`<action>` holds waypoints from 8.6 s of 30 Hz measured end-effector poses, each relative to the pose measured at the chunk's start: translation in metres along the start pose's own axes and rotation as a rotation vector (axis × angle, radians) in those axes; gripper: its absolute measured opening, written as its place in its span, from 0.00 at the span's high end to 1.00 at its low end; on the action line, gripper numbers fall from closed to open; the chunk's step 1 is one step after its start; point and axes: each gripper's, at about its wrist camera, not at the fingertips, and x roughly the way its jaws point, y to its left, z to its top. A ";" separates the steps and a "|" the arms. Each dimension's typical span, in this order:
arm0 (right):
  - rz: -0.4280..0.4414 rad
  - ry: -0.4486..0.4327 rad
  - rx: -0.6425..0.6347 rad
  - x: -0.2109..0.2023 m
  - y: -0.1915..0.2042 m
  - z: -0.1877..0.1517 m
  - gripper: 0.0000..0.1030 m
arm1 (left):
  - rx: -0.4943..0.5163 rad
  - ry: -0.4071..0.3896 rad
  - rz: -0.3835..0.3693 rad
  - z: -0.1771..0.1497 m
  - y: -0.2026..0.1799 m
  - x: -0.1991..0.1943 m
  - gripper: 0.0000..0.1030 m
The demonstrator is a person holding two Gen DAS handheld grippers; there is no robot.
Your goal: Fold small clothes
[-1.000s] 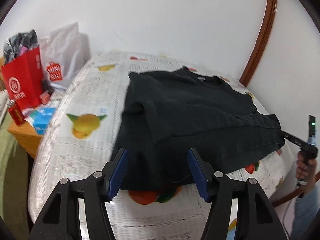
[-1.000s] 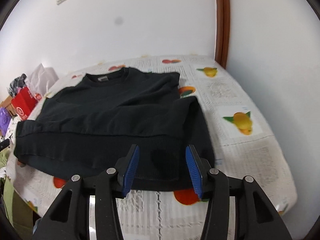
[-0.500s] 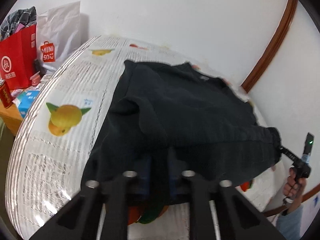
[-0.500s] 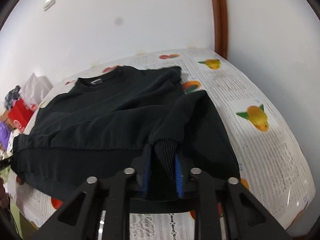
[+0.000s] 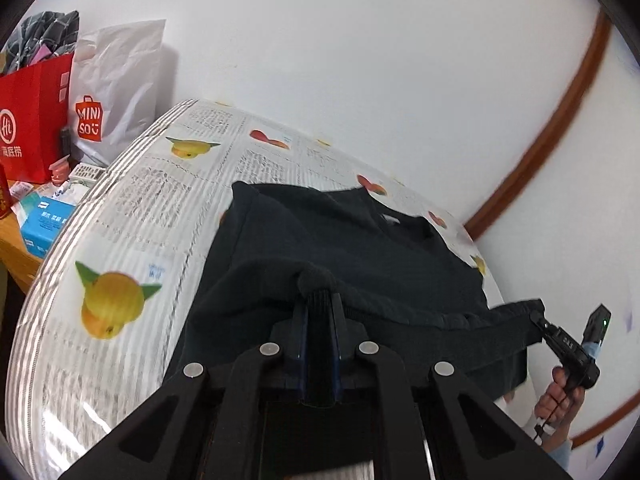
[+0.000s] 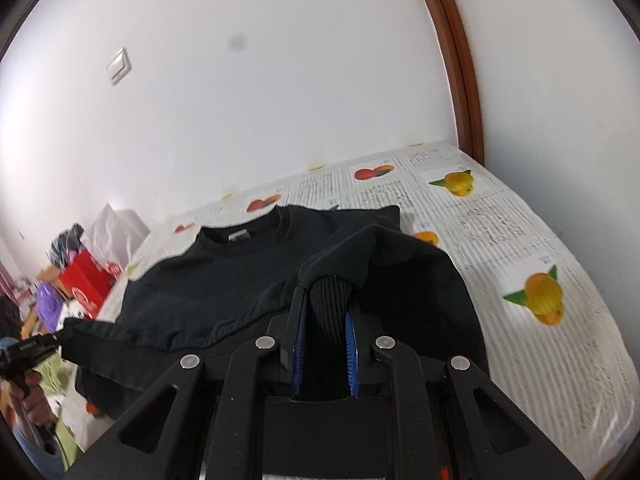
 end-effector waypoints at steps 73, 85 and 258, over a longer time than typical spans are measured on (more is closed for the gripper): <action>-0.287 0.238 -0.246 0.156 0.000 0.050 0.56 | 0.348 0.172 0.259 0.055 -0.002 0.126 0.47; -0.216 0.243 -0.290 0.154 0.005 0.047 0.87 | 0.315 0.037 0.210 0.060 -0.014 0.094 0.90; -0.105 0.058 0.044 0.038 -0.004 -0.044 0.78 | 0.349 0.164 0.241 -0.042 -0.005 0.075 0.17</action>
